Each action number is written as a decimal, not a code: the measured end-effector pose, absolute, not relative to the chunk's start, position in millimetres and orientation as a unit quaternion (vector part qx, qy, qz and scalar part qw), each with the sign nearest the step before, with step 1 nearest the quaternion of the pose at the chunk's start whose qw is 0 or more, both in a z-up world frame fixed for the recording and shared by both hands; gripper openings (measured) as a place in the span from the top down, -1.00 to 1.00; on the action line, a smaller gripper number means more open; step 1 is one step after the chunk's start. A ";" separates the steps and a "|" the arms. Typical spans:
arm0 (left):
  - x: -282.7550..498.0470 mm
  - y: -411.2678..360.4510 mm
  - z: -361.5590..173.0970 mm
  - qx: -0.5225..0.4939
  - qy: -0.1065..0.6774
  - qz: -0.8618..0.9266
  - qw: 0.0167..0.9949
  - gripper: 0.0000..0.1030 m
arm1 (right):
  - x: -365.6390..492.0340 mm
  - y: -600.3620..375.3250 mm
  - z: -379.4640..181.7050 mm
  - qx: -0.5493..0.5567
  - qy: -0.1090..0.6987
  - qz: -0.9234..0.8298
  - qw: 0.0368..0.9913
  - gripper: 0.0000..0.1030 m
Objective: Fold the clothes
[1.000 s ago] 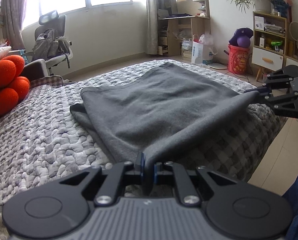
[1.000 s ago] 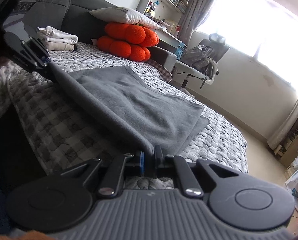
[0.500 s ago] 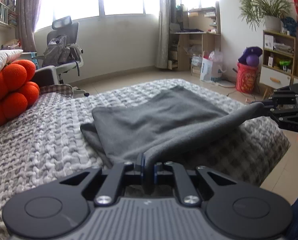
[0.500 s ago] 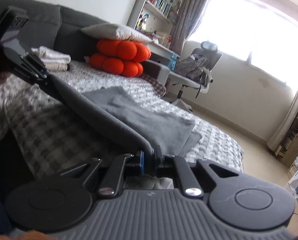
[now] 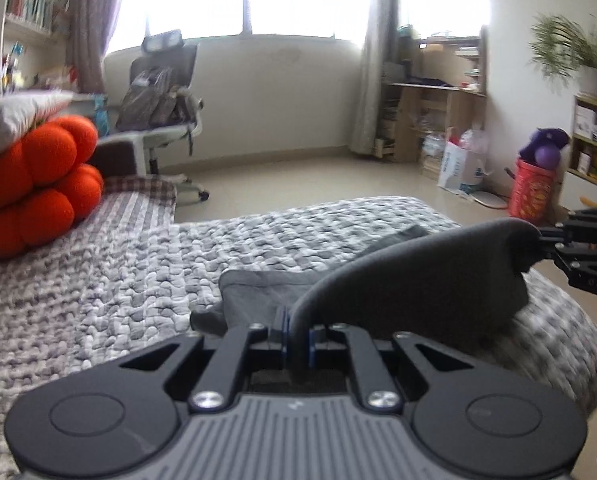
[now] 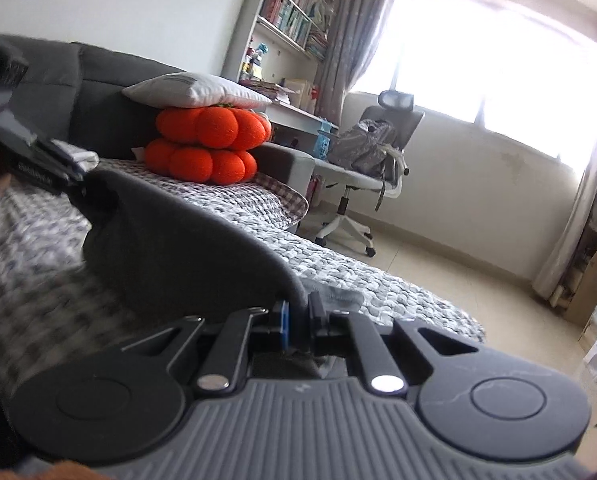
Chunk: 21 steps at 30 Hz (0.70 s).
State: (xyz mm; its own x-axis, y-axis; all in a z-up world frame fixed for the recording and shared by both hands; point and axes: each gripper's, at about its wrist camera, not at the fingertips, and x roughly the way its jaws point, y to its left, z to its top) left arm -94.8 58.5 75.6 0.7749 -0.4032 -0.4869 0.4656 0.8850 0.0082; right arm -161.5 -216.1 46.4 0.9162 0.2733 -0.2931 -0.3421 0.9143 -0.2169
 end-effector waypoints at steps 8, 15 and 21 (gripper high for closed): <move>-34.8 65.1 56.6 -0.022 0.294 -0.232 0.927 0.81 | -71.2 -227.8 49.0 -0.060 0.200 0.153 0.966 0.84; 8.2 76.1 32.6 -0.096 0.332 -0.232 0.909 0.42 | -30.7 -246.1 24.0 0.042 0.250 0.154 0.955 0.61; 22.8 84.8 23.9 -0.134 0.337 -0.255 0.896 0.13 | -58.5 -285.8 17.1 0.151 0.232 0.179 0.944 0.32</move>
